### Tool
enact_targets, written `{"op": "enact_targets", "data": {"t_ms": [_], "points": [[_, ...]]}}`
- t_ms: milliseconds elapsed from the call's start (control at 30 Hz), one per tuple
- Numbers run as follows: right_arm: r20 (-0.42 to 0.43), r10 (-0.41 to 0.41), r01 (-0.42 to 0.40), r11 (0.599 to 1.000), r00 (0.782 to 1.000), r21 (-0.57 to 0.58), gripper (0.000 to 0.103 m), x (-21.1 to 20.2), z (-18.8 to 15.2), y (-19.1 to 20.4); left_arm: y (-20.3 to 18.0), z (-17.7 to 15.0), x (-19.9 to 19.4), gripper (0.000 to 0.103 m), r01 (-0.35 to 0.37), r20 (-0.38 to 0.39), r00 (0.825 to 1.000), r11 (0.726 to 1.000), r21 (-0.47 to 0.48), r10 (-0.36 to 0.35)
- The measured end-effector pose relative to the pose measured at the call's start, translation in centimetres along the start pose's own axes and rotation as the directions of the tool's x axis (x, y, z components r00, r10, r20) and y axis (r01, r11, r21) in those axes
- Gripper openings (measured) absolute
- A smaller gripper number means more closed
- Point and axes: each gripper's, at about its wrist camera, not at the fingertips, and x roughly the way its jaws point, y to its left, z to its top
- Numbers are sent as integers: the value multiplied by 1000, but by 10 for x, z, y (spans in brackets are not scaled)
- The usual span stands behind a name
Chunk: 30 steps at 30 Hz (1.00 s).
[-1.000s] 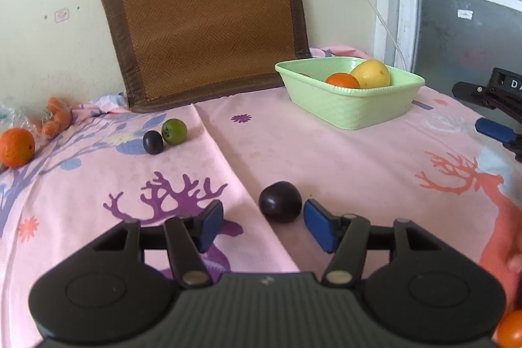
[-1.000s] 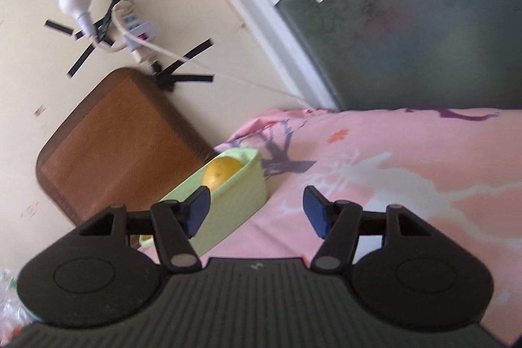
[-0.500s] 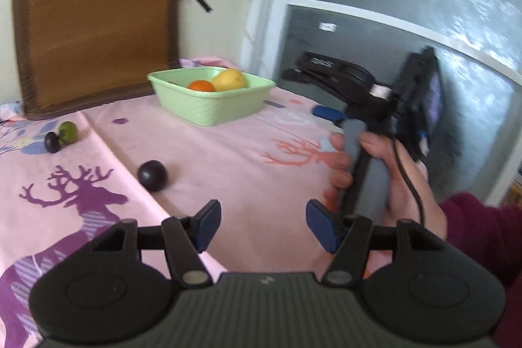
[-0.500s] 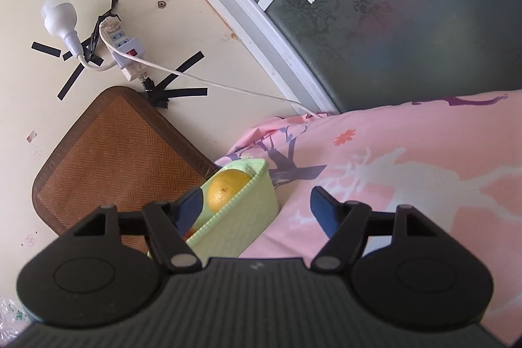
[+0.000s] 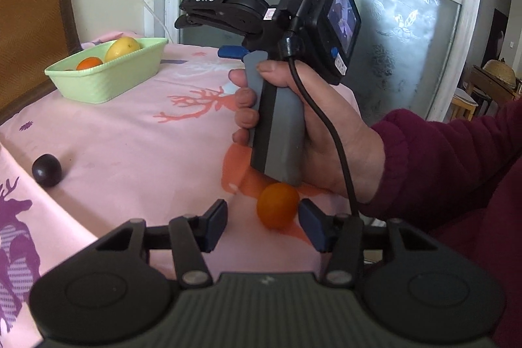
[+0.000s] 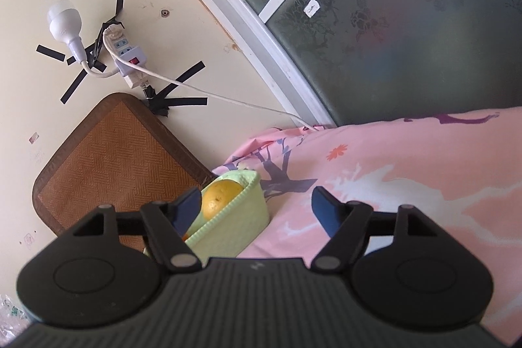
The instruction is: Organize fruits
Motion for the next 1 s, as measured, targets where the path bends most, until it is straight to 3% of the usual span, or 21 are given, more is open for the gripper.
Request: {"op": "enact_targets", "data": {"t_ms": [133, 267, 400, 467, 533, 600, 667, 733, 800, 900, 1000], "points": [[9, -10, 10, 1000, 1000, -2, 79, -4, 3, -5, -3, 3, 7, 28, 7, -2, 1000, 1000, -2, -7], [-3, 10, -10, 998, 1000, -55, 79, -5, 8, -2, 6, 6, 6, 27, -34, 15, 999, 998, -44, 35], [-103, 144, -162, 967, 984, -196, 79, -6, 9, 18, 33, 5, -24, 27, -127, 77, 987, 980, -153, 140], [-218, 229, -287, 914, 949, -287, 79, -6, 1, 38, 49, 0, -46, 28, -192, 112, 969, 958, -211, 219], [-365, 288, -418, 837, 885, -353, 78, -6, -14, 59, 67, -6, -62, 28, -274, 113, 943, 924, -266, 312], [-482, 304, -510, 770, 822, -384, 70, -5, -32, 78, 84, -11, -71, 28, -368, 82, 909, 877, -309, 409], [-555, 295, -566, 712, 778, -415, 62, -4, -50, 95, 96, -16, -71, 28, -457, 39, 871, 838, -298, 489], [-594, 275, -594, 669, 756, -446, 54, -3, -62, 108, 103, -21, -65, 28, -525, -6, 840, 809, -265, 543], [-621, 261, -613, 643, 739, -459, 51, -1, -70, 117, 105, -25, -60, 30, -553, -21, 824, 795, -252, 566], [-640, 238, -621, 620, 731, -480, 49, 2, -77, 123, 106, -25, -55, 32, -569, -21, 812, 783, -253, 583], [-671, 237, -643, 615, 703, -456, 48, 8, -81, 126, 109, -24, -53, 32, -564, -16, 813, 781, -268, 582]]}}
